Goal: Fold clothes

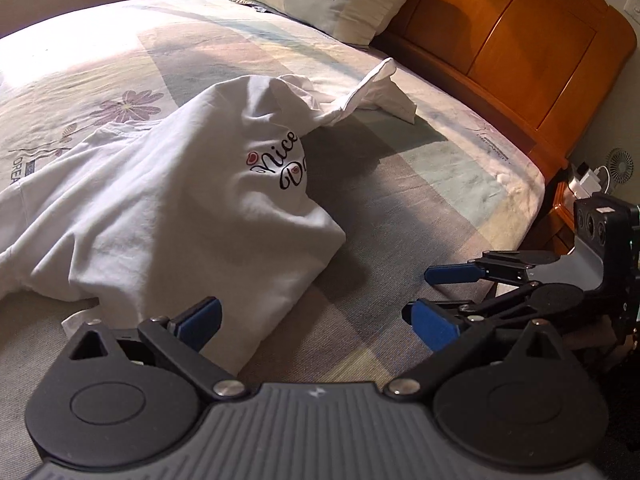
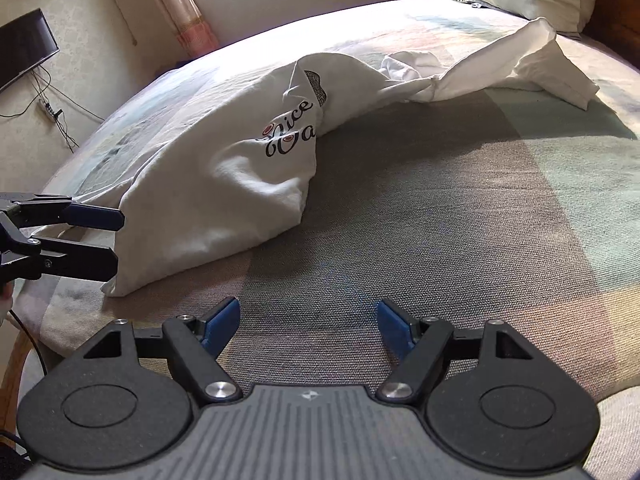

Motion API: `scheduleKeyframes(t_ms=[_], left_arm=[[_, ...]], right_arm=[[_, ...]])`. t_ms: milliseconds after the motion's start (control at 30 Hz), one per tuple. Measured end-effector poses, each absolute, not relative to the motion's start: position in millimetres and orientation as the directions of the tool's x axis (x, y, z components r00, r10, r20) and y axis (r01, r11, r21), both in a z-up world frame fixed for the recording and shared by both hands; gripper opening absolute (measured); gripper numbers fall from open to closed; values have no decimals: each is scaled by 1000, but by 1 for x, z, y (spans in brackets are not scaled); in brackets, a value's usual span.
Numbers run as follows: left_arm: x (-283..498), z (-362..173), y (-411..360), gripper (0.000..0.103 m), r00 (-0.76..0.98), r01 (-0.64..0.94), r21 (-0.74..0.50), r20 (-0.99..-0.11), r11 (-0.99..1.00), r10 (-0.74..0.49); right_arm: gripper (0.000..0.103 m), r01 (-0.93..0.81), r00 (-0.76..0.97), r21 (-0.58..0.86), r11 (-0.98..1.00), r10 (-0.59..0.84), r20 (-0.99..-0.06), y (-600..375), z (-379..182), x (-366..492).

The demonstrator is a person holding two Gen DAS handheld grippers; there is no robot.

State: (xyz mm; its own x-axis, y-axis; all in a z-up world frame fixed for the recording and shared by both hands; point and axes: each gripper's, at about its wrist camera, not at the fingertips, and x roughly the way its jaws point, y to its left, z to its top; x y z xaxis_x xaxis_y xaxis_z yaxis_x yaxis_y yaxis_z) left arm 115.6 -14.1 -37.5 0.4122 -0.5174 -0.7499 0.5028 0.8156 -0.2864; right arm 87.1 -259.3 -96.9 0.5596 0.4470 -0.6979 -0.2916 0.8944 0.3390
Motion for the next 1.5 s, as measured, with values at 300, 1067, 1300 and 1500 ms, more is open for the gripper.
scheduleKeyframes(t_ms=[300,1067,1300,1500], left_arm=[[150,-38,-80,101,492,507,-75,-793,859,-359],[184,-43,-57,103,718,328,416,-693,848,63],[223,-54,-10,103,692,259,424,-708,868,140],[234,-73,18,103,638,269,304,-767,914,67]], right_arm=[[81,-284,622,193,939,334,-709,-272,-98,76],[91,-252,632,256,933,359,-687,-297,-105,80],[94,-252,625,216,943,329,-708,-287,-102,82],[95,-283,610,292,914,406,-680,-282,-94,90]])
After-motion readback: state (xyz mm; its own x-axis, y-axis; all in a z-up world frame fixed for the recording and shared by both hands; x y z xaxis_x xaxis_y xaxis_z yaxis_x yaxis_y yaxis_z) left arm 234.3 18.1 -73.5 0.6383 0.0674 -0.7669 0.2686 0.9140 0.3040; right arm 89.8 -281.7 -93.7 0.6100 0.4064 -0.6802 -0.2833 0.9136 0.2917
